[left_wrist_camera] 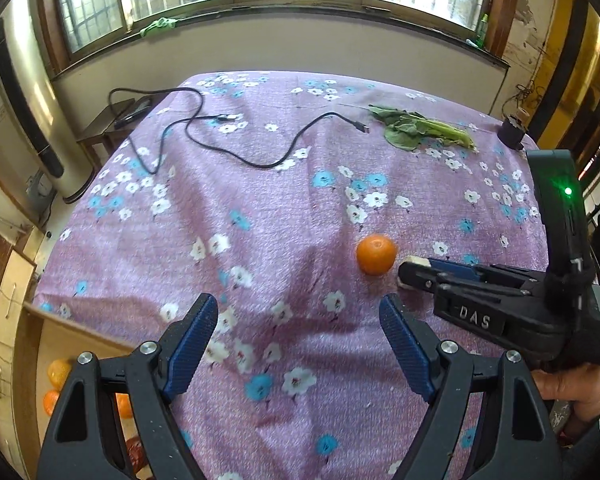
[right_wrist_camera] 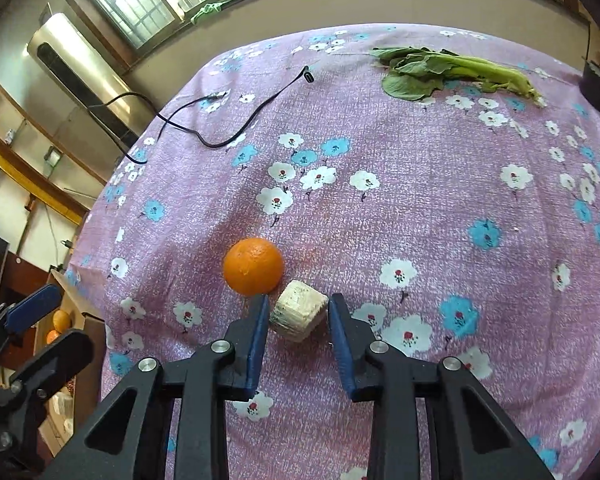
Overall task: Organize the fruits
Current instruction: 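Grasp the last orange with the left gripper while the right gripper grasps the beige cylinder, then lift the orange and cylinder and carry both over the box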
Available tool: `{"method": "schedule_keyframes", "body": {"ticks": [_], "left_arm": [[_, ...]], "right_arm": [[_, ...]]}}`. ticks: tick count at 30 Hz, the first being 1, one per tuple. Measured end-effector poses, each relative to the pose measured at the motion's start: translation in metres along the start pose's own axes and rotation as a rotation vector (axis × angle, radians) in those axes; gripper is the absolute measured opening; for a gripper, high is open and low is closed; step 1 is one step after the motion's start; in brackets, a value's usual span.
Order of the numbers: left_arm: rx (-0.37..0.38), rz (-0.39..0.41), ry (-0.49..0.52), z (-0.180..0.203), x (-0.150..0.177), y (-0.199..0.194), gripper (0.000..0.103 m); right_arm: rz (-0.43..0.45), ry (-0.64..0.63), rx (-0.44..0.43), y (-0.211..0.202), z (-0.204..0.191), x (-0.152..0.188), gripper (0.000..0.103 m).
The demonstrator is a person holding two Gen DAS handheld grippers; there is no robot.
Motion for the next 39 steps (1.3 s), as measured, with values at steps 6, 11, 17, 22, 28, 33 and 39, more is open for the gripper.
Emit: {"method": "schedule_keyframes", "body": {"ticks": [6,11,17,22,28,33,39], "left_arm": [[0.052,0.024,0.094,0.029,-0.021,0.020,0.082],[0.110,-0.016,0.143,0.051,-0.032,0.049,0.082],[0.142,-0.057,0.177,0.064,-0.030,0.075,0.082],[0.137,-0.102,0.198,0.066,-0.021,0.096,0.068],[0.148,-0.121,0.159,0.055,-0.014,0.099,0.033],[0.168,-0.101,0.125,0.042,-0.011,0.078,0.033],[0.153,-0.086,0.090,0.026,0.004,0.045,0.033]], "right_arm": [[0.046,0.015,-0.001,-0.025,0.022,0.008,0.024],[0.064,0.038,0.015,-0.041,0.041,0.013,0.024],[0.055,0.049,0.011,-0.041,0.052,0.019,0.024],[0.053,0.050,0.000,-0.040,0.052,0.021,0.024],[0.055,0.040,-0.002,-0.043,0.048,0.022,0.024],[0.062,0.020,-0.004,-0.052,0.040,0.027,0.024],[0.041,-0.017,-0.019,-0.057,0.017,0.042,0.024]]}}
Point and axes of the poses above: each gripper's, at about its wrist camera, not at the fingertips, and y roughly the way its jaws point, z to its right, x to its underside, the point moved 7 cm from there along y, roughly the way its jaws point, and after that the axes turned 2 degrees about x, right-handed, at the moved point
